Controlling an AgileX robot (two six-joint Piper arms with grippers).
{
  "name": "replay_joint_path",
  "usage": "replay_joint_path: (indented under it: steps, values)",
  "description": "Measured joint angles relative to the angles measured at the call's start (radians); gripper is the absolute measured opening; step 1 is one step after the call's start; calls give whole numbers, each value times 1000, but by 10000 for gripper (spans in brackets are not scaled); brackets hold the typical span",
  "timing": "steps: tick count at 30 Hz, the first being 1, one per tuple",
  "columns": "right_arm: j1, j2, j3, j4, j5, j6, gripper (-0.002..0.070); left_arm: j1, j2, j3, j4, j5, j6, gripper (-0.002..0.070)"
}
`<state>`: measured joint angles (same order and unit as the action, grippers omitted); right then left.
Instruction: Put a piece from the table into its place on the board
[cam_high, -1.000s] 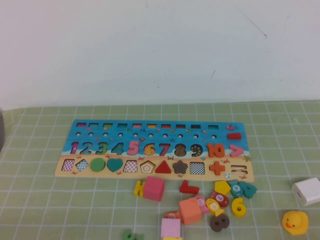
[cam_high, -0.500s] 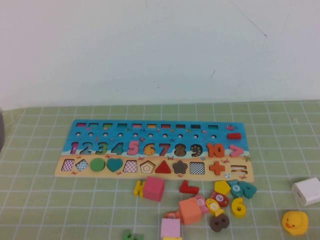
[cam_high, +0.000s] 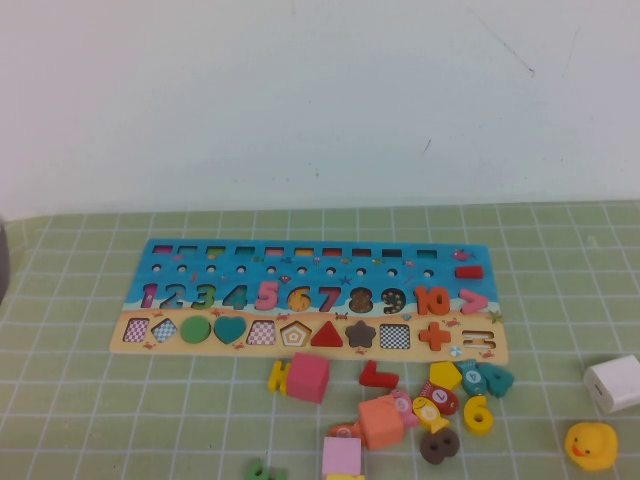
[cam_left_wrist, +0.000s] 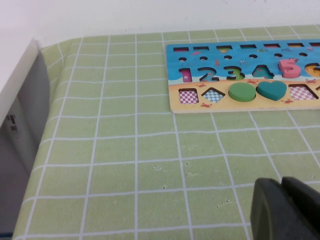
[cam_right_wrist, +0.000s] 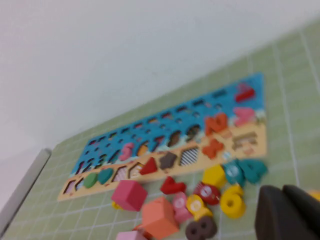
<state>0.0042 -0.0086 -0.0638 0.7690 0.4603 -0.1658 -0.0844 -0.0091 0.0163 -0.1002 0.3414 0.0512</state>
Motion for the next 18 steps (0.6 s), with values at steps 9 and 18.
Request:
replay_joint_path:
  steps: [9,18]
  values:
    - [0,247,-436,-313,368,-171,-1,0,0,0,0,0,0,-1]
    - [51,587,-704,-542,606,-180,-1,0,0,0,0,0,0,-1]
